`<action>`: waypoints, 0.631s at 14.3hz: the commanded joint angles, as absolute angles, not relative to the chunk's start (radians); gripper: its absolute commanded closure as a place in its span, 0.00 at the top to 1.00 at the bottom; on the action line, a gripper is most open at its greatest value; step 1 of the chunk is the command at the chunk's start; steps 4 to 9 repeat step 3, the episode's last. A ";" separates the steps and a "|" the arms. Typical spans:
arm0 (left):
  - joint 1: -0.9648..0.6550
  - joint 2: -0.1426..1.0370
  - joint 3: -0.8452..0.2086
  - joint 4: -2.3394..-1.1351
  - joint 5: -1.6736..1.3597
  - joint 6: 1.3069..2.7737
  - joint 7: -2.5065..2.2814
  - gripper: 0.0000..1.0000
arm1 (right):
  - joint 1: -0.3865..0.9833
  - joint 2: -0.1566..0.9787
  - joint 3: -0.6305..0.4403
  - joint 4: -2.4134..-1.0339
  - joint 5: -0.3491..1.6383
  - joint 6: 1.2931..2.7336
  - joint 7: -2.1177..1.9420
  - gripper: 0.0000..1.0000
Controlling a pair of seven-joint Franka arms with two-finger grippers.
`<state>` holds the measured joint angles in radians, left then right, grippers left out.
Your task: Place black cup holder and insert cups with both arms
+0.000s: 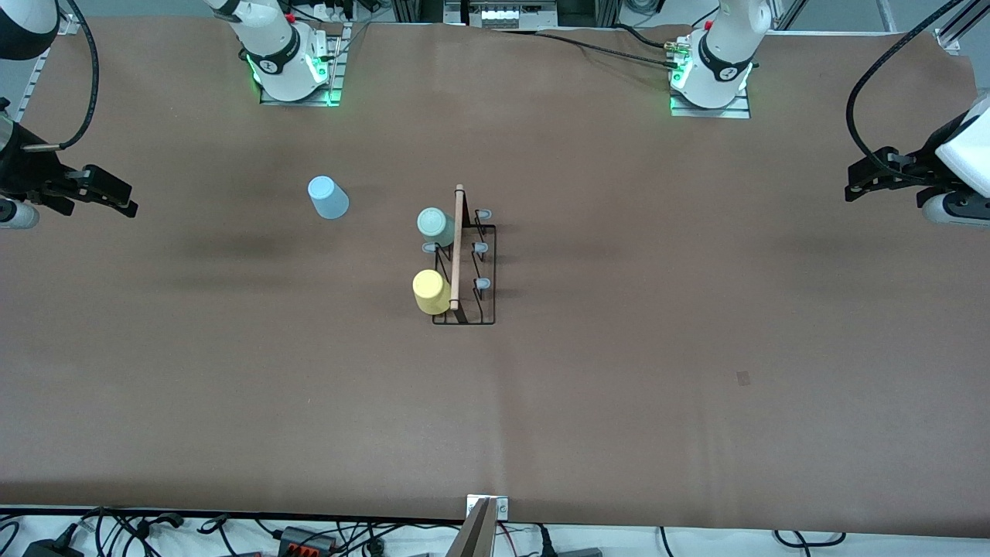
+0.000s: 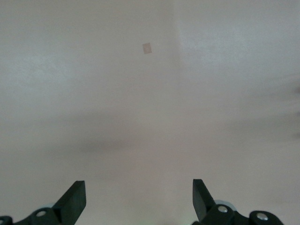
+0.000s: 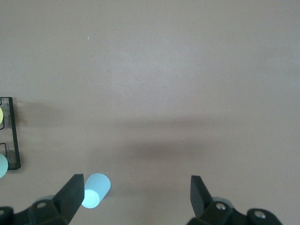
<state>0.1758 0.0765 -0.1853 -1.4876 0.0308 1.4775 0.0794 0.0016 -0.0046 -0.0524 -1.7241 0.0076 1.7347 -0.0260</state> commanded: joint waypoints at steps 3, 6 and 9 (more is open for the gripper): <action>0.215 0.087 -0.192 -1.473 0.048 1.462 0.083 1.00 | 0.002 -0.011 -0.049 -1.718 -0.006 1.721 -0.040 1.00; 0.215 0.087 -0.192 -1.473 0.048 1.462 0.083 1.00 | 0.002 -0.011 -0.049 -1.718 -0.006 1.721 -0.040 1.00; 0.215 0.087 -0.192 -1.473 0.048 1.462 0.083 1.00 | 0.002 -0.011 -0.049 -1.718 -0.006 1.721 -0.040 1.00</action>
